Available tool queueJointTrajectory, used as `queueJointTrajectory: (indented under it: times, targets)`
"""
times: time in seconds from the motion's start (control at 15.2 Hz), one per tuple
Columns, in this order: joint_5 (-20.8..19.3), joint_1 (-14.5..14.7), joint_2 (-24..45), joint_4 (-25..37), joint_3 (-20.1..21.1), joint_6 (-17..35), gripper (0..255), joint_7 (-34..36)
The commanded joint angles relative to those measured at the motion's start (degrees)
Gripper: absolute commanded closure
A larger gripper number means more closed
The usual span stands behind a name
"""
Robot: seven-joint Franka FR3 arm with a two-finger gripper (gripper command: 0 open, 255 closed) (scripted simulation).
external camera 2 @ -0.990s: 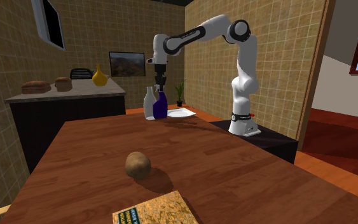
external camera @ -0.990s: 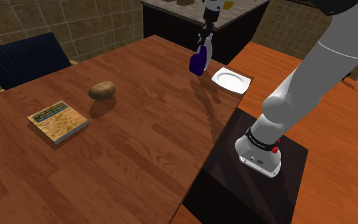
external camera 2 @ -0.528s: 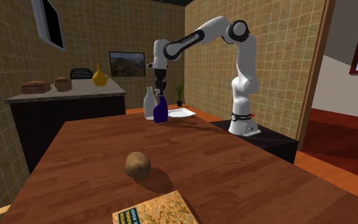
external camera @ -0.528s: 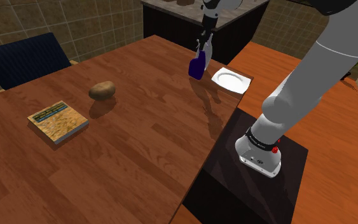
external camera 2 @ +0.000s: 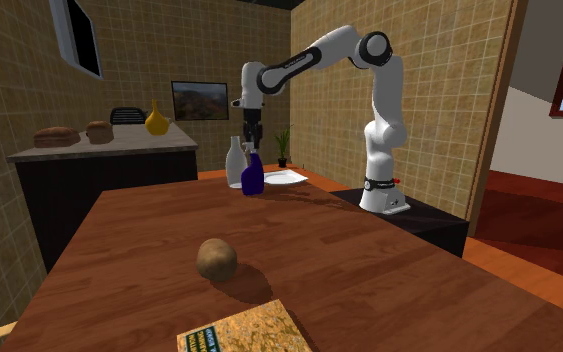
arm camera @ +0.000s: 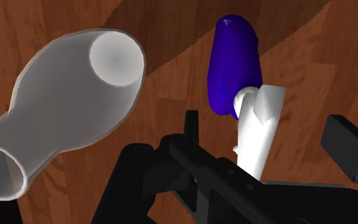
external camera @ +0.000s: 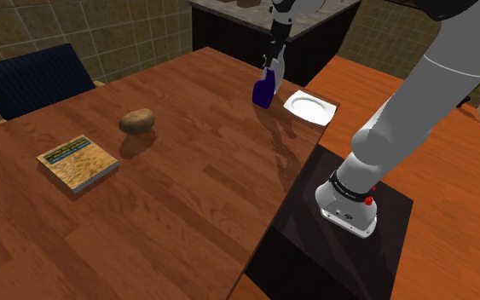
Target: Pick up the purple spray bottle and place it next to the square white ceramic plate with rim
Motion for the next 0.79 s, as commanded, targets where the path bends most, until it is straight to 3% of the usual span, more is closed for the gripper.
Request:
queueJointTrajectory:
  times: [0.0, 0.13, 0.4, 0.73]
  targets:
    - [0.0, 0.0, 0.0, 0.0, 0.0, 0.0, 0, 0.0]
    - [0.0, 0.0, 0.0, 0.0, 0.0, 0.0, 0, 0.0]
    - [-0.3, 0.0, -2.2, 4.8, -0.1, -7.0, 0, 0.2]
    - [-0.3, 0.0, -2.2, 4.8, -0.1, -7.0, 0, 0.2]
